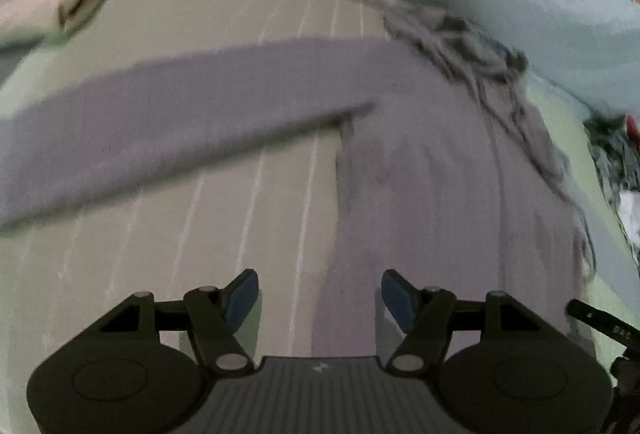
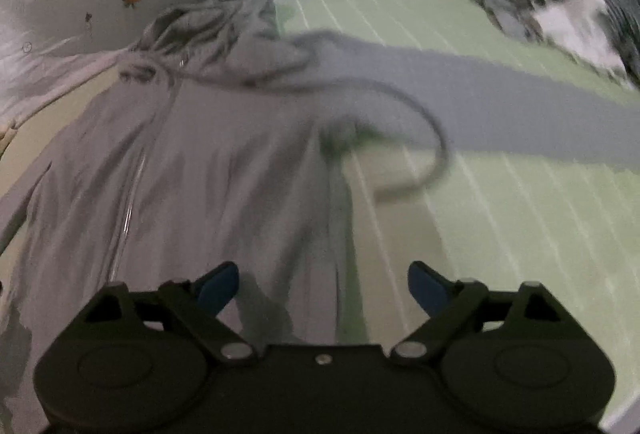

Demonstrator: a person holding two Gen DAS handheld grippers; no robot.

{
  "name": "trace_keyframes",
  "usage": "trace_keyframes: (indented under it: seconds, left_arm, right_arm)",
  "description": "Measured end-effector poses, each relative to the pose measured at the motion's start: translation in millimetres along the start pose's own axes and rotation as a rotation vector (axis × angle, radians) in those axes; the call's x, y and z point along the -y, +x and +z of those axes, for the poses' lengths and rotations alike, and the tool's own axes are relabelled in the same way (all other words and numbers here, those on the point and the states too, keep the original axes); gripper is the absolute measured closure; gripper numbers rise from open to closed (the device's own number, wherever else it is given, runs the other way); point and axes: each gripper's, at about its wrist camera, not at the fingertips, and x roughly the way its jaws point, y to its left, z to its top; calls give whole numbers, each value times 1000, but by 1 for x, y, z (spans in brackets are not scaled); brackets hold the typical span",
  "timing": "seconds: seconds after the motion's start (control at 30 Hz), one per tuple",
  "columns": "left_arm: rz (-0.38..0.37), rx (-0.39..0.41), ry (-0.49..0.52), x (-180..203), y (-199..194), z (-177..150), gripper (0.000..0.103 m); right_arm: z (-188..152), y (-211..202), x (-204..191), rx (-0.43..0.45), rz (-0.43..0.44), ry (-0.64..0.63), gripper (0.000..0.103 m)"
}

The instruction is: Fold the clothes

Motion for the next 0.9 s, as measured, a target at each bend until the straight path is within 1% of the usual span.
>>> trace_keyframes:
  seconds: [0.07,0.13,0.2,0.23,0.27,0.3,0.33,0.37,0.43,0.5,0.53,0.6,0.63,0.7,0.73,0.8,0.83,0.9]
  left_arm:
    - [-18,-18,-1,2,-1,-17,34]
    - [-28,-28,6,4,-2,-33,36]
    - [-40,-32,12,8,-4,-46,38]
    - [-49,-29,13,10,-6,-51,46]
    - [-55,-25,6,13,-6,-55,56]
    - [-58,-15,-7,14,-7,-58,62]
    - [-59,-4,-22,16,-9,-61,77]
    - [-61,7,-36,18,-10,-64,88]
    - [-43,35,-33,26,-19,-62,90]
    - [-17,97,18,43,-40,-55,91]
    - [-24,128,31,52,-52,-50,91]
    - [-66,210,64,72,-75,-39,92]
    - [-89,253,81,83,-87,-33,91]
    - [-55,279,172,106,-94,-29,89]
    - [-30,255,195,110,-87,-31,84]
    - [21,190,230,115,-70,-37,77]
    - [27,162,213,109,-64,-42,75]
    - [31,106,161,94,-53,-51,74]
  right_arm:
    - [-13,-7,0,-10,22,20,13]
    - [-24,-16,0,-15,29,3,15]
    - [-31,-20,-2,-27,24,-24,22]
    - [-35,-23,-3,-32,25,-38,25]
    - [-38,-26,-3,-30,44,-51,37]
    - [-40,-28,-3,-28,64,-62,59]
    - [-42,-31,-1,-31,86,-69,73]
    - [-43,-34,0,-33,108,-75,88]
    - [-42,-43,3,-20,141,-87,93]
    - [-36,-56,6,10,167,-96,93]
    - [-30,-67,8,45,183,-86,94]
    - [-19,-88,13,108,208,-69,94]
    - [-17,-86,15,103,175,-78,93]
    - [-14,-82,20,93,109,-95,92]
    - [-12,-81,23,88,76,-104,91]
    - [-8,-77,28,79,9,-121,77]
    - [-8,-74,30,69,-23,-127,76]
    - [-18,-59,39,-2,-81,-117,74]
